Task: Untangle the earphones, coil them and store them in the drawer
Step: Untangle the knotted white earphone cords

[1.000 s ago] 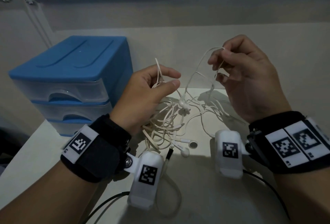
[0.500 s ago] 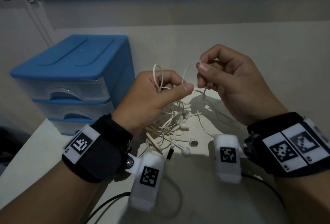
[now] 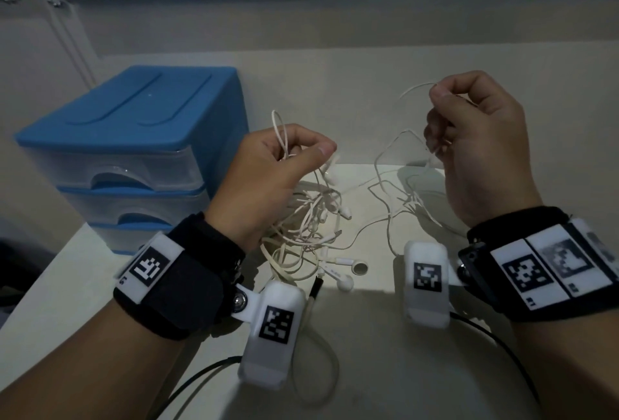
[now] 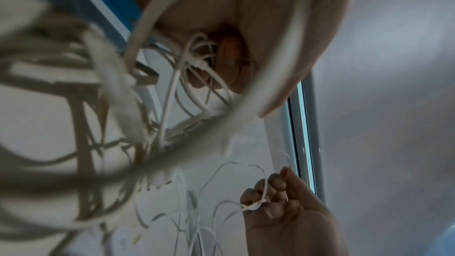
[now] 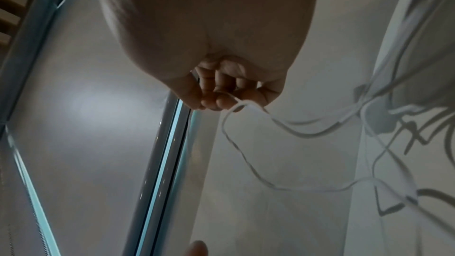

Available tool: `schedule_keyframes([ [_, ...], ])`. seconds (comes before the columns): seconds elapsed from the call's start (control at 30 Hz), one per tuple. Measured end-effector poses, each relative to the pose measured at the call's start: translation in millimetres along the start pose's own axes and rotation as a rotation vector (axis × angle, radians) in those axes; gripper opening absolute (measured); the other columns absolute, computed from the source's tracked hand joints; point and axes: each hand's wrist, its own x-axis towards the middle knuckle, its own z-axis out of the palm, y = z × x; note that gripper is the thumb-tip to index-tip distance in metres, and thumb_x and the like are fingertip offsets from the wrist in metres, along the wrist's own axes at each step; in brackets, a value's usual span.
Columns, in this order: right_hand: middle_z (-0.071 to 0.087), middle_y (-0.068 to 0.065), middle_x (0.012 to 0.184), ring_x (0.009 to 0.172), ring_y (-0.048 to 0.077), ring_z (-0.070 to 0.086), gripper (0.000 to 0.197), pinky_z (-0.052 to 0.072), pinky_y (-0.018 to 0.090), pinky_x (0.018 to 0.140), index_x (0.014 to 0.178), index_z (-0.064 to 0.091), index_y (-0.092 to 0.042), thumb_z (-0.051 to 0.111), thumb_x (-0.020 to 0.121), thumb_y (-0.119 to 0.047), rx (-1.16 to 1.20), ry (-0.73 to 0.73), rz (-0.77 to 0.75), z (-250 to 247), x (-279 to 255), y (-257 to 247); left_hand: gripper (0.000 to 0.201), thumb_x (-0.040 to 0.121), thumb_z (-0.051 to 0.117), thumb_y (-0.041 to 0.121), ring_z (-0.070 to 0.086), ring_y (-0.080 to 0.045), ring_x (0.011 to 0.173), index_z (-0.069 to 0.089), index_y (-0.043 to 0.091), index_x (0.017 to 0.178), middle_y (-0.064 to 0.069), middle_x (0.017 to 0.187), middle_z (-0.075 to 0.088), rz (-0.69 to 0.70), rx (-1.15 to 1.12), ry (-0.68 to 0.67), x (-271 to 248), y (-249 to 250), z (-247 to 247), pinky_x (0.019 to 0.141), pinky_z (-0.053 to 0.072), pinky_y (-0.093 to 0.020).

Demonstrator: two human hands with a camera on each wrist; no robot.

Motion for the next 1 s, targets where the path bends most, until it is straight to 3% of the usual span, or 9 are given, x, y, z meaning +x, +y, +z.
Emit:
schedule_keyframes([
  [0.07,0.053,0.001,0.069,0.063,0.018,0.047,0.017,0.037,0.027,0.058,0.082,0.057,-0.022,0.056,0.096,-0.011,0.04,-0.037,-0.016,-1.0,-1.0,-1.5,0.01,0.092,0.07,0.014,0.046,0.003,0.049,0.077,0.01,0.099,0.013,0.059,0.052,-0.003,0.025,0.007,0.5,-0.3,-0.5,0.053,0.038,-0.007],
  [0.13,0.059,0.002,0.079,0.074,0.02,0.051,0.017,0.037,0.028,0.063,0.083,0.055,-0.024,0.053,0.095,-0.013,0.075,-0.069,-0.024,-1.0,-3.2,-4.1,0.009,0.092,0.071,0.016,0.042,0.001,0.052,0.077,0.014,0.099,0.012,0.058,0.044,-0.003,0.041,0.016,0.9,-0.2,-1.3,0.057,0.039,-0.011],
  [0.23,0.065,0.004,0.089,0.085,0.023,0.054,0.016,0.037,0.03,0.067,0.082,0.055,-0.024,0.051,0.094,-0.014,0.099,-0.098,-0.016,-0.6,-4.9,-6.4,0.009,0.092,0.072,0.016,0.042,-0.001,0.055,0.077,0.017,0.099,0.01,0.063,0.049,-0.003,0.051,0.042,1.0,0.0,-2.2,0.057,0.039,-0.014],
  [0.5,0.068,0.006,0.077,0.07,0.019,0.061,0.014,0.041,0.028,0.064,0.074,0.058,-0.018,0.056,0.084,-0.008,-0.12,-0.266,0.051,4.9,-8.9,-3.6,0.016,0.093,0.069,0.009,0.044,0.003,0.054,0.077,0.016,0.105,-0.001,0.073,0.05,0.043,0.02,0.04,-1.2,2.7,-1.9,0.057,0.038,-0.008],
  [0.63,0.067,0.006,0.071,0.062,0.015,0.059,0.014,0.042,0.018,0.056,0.069,0.061,-0.011,0.06,0.082,-0.004,-0.328,-0.189,0.09,5.8,-8.2,2.5,0.018,0.092,0.069,0.007,0.044,0.003,0.054,0.077,0.015,0.106,0.003,0.072,0.051,0.041,0.015,0.022,-0.8,2.0,-3.0,0.058,0.038,-0.009],
  [0.73,0.069,0.001,0.084,0.071,0.011,0.061,0.008,0.043,0.015,0.055,0.085,0.067,-0.018,0.067,0.084,-0.009,-0.463,-0.109,0.13,7.1,-8.1,3.3,0.018,0.092,0.07,0.008,0.047,0.004,0.058,0.077,0.017,0.106,0.0,0.079,0.055,0.033,0.028,-0.01,-1.5,2.5,-3.3,0.062,0.041,-0.011],
  [0.83,0.067,-0.002,0.092,0.075,0.008,0.059,0.016,0.043,0.01,0.054,0.098,0.067,-0.021,0.071,0.084,-0.014,-0.539,-0.109,0.031,13.1,-10.6,-9.2,0.019,0.092,0.071,0.012,0.052,0.004,0.064,0.076,0.021,0.107,0.006,0.081,0.059,0.023,0.04,-0.017,-1.8,2.1,-4.6,0.069,0.043,-0.016],
  [0.9,0.068,-0.005,0.083,0.069,0.007,0.059,0.007,0.046,0.019,0.062,0.088,0.07,-0.02,0.071,0.084,-0.014,-0.633,-0.229,-0.056,18.3,-14.4,-22.9,0.019,0.092,0.071,0.014,0.054,0.003,0.068,0.076,0.023,0.108,0.006,0.083,0.061,0.016,0.045,-0.015,-1.8,1.9,-5.8,0.07,0.045,-0.018],
  [1.0,0.074,-0.01,0.077,0.074,0.003,0.066,0.009,0.049,0.023,0.072,0.081,0.077,-0.021,0.072,0.087,-0.018,-0.871,-0.691,0.053,25.4,-23.4,-38.9,0.021,0.093,0.069,0.014,0.055,0.002,0.066,0.075,0.025,0.111,0.005,0.088,0.062,0.003,0.037,-0.015,-2.1,2.3,-6.7,0.068,0.047,-0.016],
])
